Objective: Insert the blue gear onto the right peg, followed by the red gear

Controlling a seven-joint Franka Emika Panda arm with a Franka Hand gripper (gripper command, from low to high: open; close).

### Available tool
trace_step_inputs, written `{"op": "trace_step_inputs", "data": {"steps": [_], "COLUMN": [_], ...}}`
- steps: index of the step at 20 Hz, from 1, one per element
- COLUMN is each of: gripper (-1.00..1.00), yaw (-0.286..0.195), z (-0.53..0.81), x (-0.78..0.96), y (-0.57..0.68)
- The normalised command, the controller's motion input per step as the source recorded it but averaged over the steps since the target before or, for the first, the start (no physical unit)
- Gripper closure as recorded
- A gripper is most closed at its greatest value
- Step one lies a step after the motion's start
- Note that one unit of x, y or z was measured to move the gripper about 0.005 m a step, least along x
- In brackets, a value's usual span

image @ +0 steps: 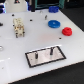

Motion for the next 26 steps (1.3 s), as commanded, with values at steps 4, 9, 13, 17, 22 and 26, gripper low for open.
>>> {"op": "trace_step_inputs", "data": {"steps": [4,9,13,17,22,26], "gripper": [-1.0,-1.0,-1.0,-1.0,-1.0,-1.0], "yaw": [0.0,0.0,0.0,0.0,0.0,0.0], "z": [-0.03,-0.09,-0.25,-0.32,-0.36,-0.4], "x": [-0.66,-0.65,-0.63,-0.56,-0.46,-0.36], "y": [0.38,0.43,0.39,0.4,0.49,0.54]}}
